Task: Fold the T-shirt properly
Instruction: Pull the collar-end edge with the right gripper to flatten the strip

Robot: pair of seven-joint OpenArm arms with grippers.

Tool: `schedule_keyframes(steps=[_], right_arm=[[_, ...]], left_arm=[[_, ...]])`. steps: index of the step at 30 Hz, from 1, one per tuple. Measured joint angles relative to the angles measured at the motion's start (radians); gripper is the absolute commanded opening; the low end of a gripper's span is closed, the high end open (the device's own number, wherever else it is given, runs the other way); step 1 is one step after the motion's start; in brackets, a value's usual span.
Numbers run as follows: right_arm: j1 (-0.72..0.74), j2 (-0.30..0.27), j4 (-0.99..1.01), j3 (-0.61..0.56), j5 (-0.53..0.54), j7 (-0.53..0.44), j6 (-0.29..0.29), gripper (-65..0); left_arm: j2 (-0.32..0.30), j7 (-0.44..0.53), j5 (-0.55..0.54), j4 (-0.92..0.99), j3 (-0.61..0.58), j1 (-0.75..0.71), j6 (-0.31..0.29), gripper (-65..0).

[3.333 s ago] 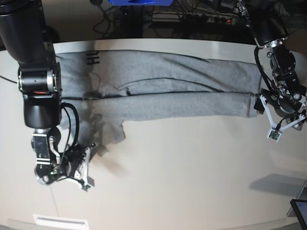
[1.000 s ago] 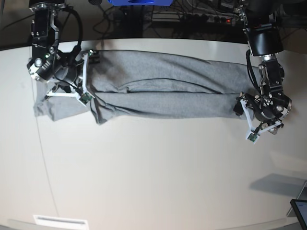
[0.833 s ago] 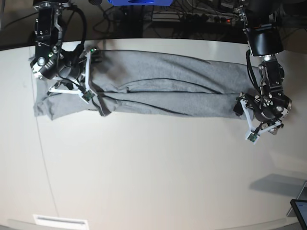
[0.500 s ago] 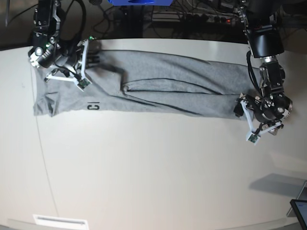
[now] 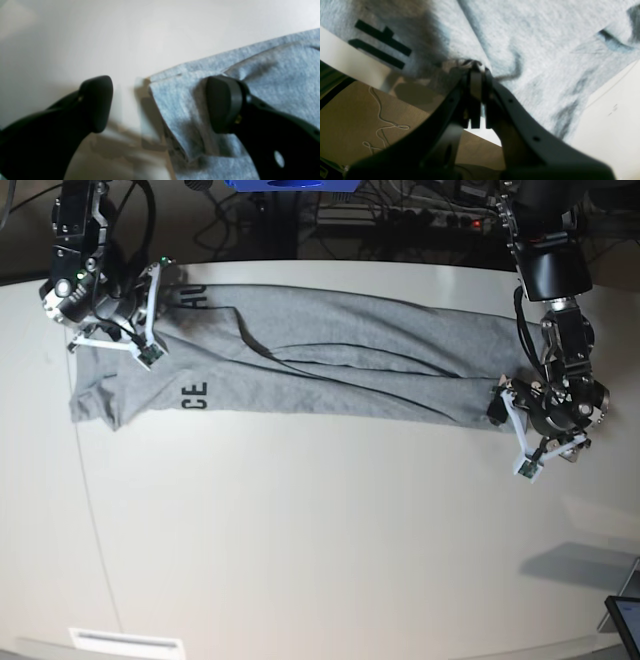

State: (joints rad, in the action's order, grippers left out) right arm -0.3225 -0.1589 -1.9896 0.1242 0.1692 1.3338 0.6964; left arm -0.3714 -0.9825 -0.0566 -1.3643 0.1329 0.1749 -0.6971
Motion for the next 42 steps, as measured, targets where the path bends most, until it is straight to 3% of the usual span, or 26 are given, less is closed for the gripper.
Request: schedule_keyframes(steps=[8, 13, 26, 36, 42], right_arm=[[-0.037, 0.004, 0.000, 0.000, 0.000, -0.005, 0.000, -65.0], [-0.049, 0.039, -0.005, 0.025, 0.000, -0.008, 0.000, -65.0], [0.016, 0.056, -0.005, 0.029, -0.002, 0.004, 0.000, -65.0], [-0.013, 0.085, -0.005, 0.150, 0.007, 0.000, 0.000, -65.0], [-0.013, 0.093, -0.002, 0.153, 0.006, 0.000, 0.000, -65.0]], left_arm=[[0.004, -0.016, 0.005, 0.000, 0.002, 0.012, 0.000, -7.9], [0.008, -0.015, 0.003, 0.001, -0.001, 0.016, 0.000, -7.9], [0.027, -0.007, 0.016, 0.003, 0.002, 0.017, 0.011, -7.9], [0.028, -0.005, 0.012, 0.005, 0.002, 0.019, 0.011, -7.9], [0.028, -0.004, 0.012, 0.002, 0.002, 0.019, 0.011, -7.9]])
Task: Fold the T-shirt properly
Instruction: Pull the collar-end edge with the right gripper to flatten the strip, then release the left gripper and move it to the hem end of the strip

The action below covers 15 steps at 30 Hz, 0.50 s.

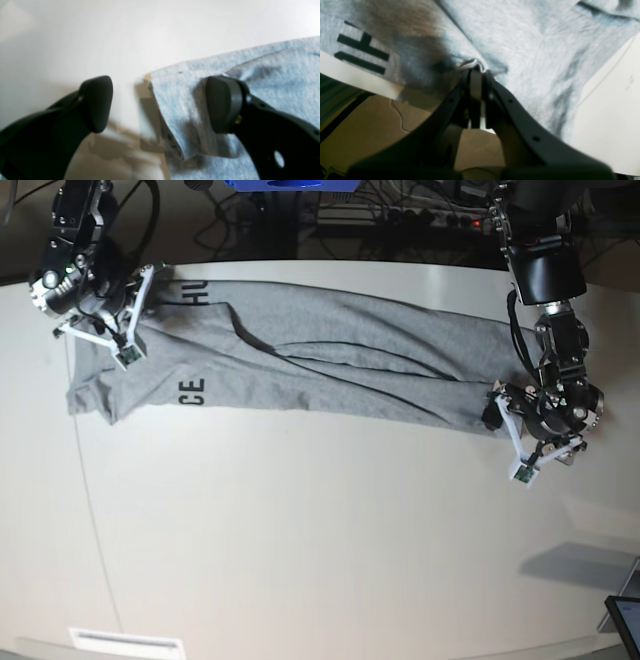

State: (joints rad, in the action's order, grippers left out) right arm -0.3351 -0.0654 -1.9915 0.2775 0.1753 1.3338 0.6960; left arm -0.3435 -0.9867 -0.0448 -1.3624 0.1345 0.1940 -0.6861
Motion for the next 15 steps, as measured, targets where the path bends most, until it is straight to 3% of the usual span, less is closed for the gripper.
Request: schedule_keyframes(steps=[6, 13, 15], right_arm=[[0.000, 0.000, 0.001, 0.002, 0.000, 0.000, 0.000, -64.1], [0.000, 0.005, 0.005, 0.065, -0.008, 0.003, 0.000, -41.8], [0.002, 0.016, 0.005, 0.109, -0.018, 0.003, 0.000, -39.2]], left_arm=[[0.007, -0.021, 0.004, -0.032, 0.000, -0.002, -0.003, -7.9], [0.011, -0.110, 0.004, -0.095, 0.000, -0.006, -0.011, -7.9], [0.011, -0.130, 0.004, -0.130, 0.002, -0.006, -0.011, -7.7]])
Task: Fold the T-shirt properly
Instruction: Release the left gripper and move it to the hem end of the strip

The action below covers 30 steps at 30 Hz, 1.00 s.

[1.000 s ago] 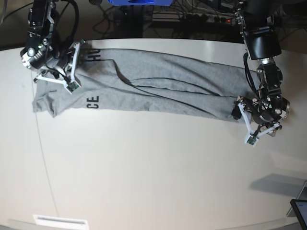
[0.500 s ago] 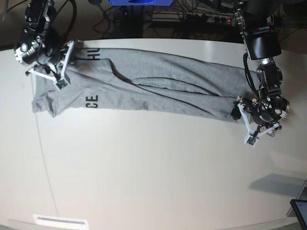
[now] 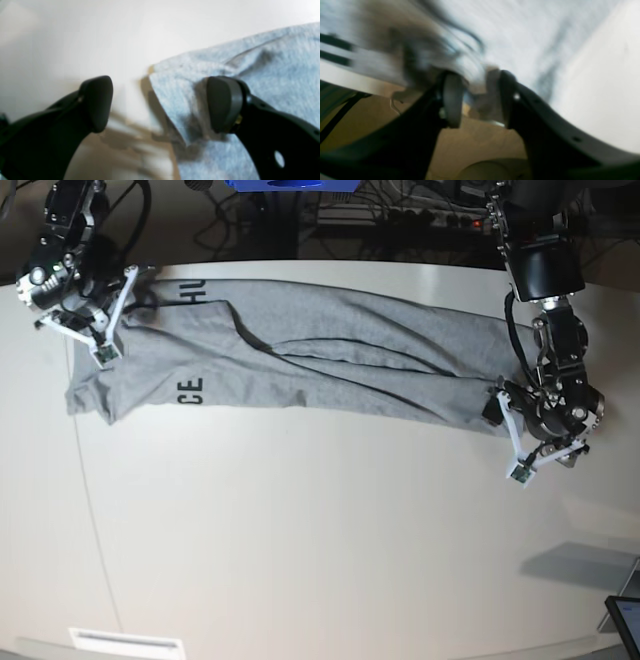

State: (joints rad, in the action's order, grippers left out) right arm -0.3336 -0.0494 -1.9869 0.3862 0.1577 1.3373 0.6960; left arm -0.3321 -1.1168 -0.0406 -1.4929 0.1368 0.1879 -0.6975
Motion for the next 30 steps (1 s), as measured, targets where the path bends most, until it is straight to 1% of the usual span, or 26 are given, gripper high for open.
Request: schedule_keyframes(steps=[3, 6, 7, 10, 12, 14, 17, 18, 20, 21, 24, 26, 28, 29, 30], right_arm=[[0.003, 0.006, 0.000, 0.037, 0.000, 0.000, 0.000, -38.7], [0.005, 0.002, 0.000, 0.040, 0.003, 0.000, 0.000, -38.6], [0.006, 0.001, 0.000, 0.040, 0.003, 0.000, 0.000, -38.6], [0.010, 0.006, 0.000, 0.040, 0.002, -0.021, 0.000, -39.0], [0.010, 0.006, 0.000, 0.056, 0.006, -0.072, 0.001, -39.2], [0.012, 0.010, 0.000, 0.108, 0.011, -0.103, 0.003, -39.2], [0.015, 0.006, 0.000, 0.179, 0.000, -0.122, 0.003, -39.2], [0.015, 0.002, 0.000, 0.194, 0.000, -0.132, 0.003, -39.2], [0.017, 0.000, 0.000, 0.221, 0.000, -0.132, 0.003, -39.2], [0.021, 0.001, 0.000, 0.233, 0.000, -0.132, 0.003, -39.2], [0.032, -0.001, 0.006, 0.255, 0.000, -0.133, 0.003, -39.2], [0.032, 0.003, 0.010, 0.255, 0.000, -0.132, 0.003, -39.2], [0.031, 0.006, 0.011, 0.255, 0.000, -0.132, 0.003, -39.2], [0.032, 0.005, 0.013, 0.255, 0.000, -0.132, 0.003, -39.2], [0.032, 0.006, 0.013, 0.255, 0.000, -0.133, 0.003, -39.2]], left_arm=[[0.002, -0.033, -0.005, -0.080, 0.000, 0.003, -0.003, -7.1], [0.003, -0.078, -0.003, -0.165, 0.002, 0.002, -0.003, -7.1], [0.010, -0.090, -0.005, -0.196, 0.010, -0.001, -0.003, -7.1], [0.056, -0.125, -0.005, -0.253, 0.092, 0.000, -0.003, -7.1], [0.062, -0.140, 0.008, -0.243, 0.133, 0.000, -0.003, -7.1], [0.056, -0.143, 0.014, -0.206, 0.144, 0.001, -0.003, -7.4], [0.060, -0.143, 0.013, -0.176, 0.148, 0.002, -0.003, -7.4], [0.061, -0.124, 0.007, -0.176, 0.148, 0.002, -0.004, -7.4], [0.065, -0.074, -0.013, -0.180, 0.181, 0.004, -0.006, -7.4], [0.068, -0.066, -0.011, -0.180, 0.205, 0.006, -0.007, -7.4], [0.064, -0.087, 0.014, -0.169, 0.228, 0.018, -0.006, -7.4], [0.079, -0.080, 0.010, -0.154, 0.233, 0.044, -0.003, -7.4], [0.085, -0.062, -0.023, -0.112, 0.229, 0.060, -0.005, -7.1], [0.089, -0.070, -0.035, -0.088, 0.232, 0.061, -0.008, -7.1], [0.094, -0.100, -0.062, -0.066, 0.257, 0.059, -0.009, -7.1]])
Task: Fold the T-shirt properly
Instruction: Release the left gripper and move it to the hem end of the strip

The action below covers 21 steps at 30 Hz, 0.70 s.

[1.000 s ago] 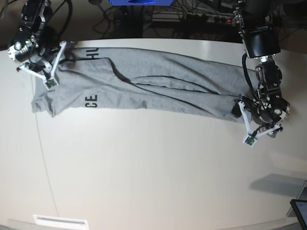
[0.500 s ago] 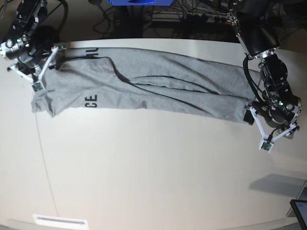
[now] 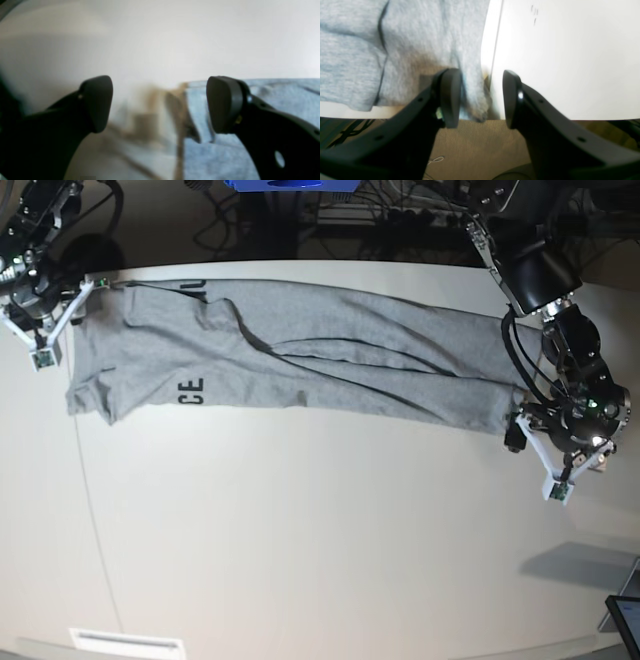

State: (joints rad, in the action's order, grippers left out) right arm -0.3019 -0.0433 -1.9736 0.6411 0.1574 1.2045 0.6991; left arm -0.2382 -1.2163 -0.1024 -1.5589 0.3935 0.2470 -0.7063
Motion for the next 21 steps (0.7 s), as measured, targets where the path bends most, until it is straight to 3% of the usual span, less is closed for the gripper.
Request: schedule_keyframes(steps=[3, 6, 12, 18, 21], right_arm=[[0.000, 0.003, 0.000, 0.000, 0.001, 0.000, 0.000, -39.2], [0.000, 0.003, 0.000, 0.000, 0.000, 0.000, 0.000, -39.2], [-0.001, 0.005, 0.000, -0.002, 0.000, 0.005, 0.000, -39.2], [-0.001, 0.017, 0.000, -0.002, 0.000, 0.005, 0.000, -39.2], [-0.001, 0.027, 0.000, -0.002, 0.000, 0.005, 0.000, -39.2]], left_arm=[[-0.004, -0.133, -0.081, 0.063, 0.125, 0.029, 0.002, -7.4], [-0.034, -0.152, -0.159, 0.124, 0.200, 0.077, 0.013, -7.6], [-0.074, -0.164, -0.304, 0.136, 0.200, 0.060, 0.013, -7.7], [-0.084, -0.163, -0.331, 0.138, 0.113, 0.063, 0.013, -8.2], [-0.068, -0.156, -0.350, 0.139, 0.085, 0.065, 0.013, -16.0]])
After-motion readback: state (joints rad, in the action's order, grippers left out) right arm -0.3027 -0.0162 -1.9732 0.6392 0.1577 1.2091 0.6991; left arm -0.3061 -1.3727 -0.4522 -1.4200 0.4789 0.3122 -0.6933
